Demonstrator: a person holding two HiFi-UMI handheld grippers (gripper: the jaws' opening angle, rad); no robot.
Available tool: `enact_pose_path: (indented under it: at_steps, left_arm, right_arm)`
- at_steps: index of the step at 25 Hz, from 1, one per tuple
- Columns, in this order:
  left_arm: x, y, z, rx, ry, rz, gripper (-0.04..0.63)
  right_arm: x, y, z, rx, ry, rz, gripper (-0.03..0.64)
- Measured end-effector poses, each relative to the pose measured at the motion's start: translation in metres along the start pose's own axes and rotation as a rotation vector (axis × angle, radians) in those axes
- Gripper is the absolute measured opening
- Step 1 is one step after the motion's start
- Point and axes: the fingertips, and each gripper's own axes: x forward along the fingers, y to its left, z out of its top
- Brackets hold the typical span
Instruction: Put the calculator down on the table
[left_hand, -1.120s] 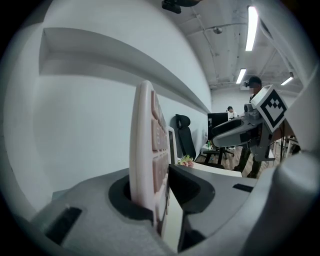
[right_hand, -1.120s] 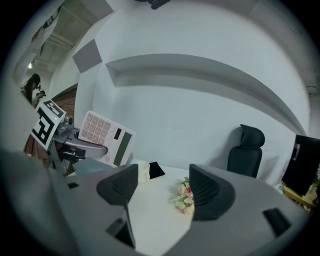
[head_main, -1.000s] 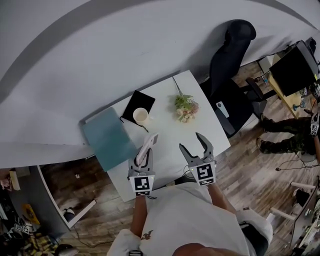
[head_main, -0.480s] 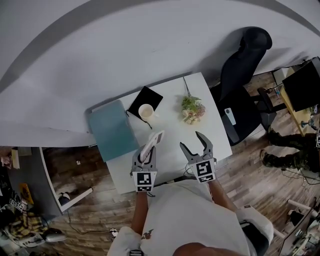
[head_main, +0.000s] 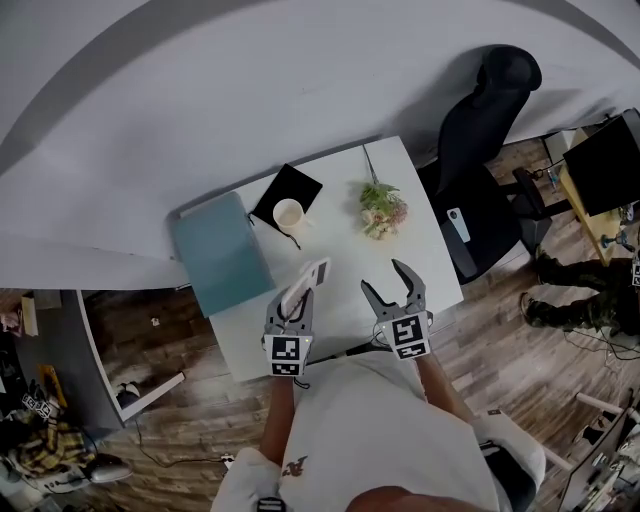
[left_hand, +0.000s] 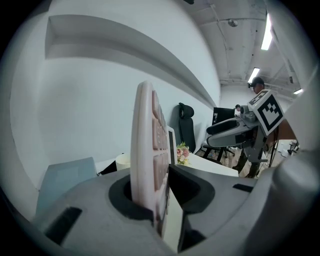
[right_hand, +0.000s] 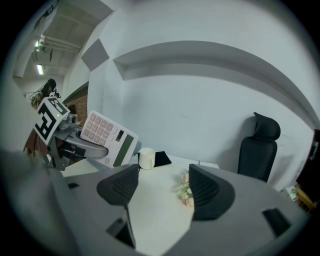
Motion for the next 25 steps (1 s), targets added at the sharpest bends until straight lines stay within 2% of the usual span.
enact_pose_path:
  at_steps: [17, 25]
  left_arm:
    - [0.02, -0.01, -0.04, -0.048, 0.085, -0.141, 0.103]
    - [0.028, -0.02, -0.057, -0.085, 0.125, -0.186, 0.103]
  right_arm:
    - [-0.004, 0.021, -0.048, 0.054, 0.103, -0.028, 0.318]
    - [-0.002, 0.023, -0.071, 0.034, 0.159, -0.023, 0.314]
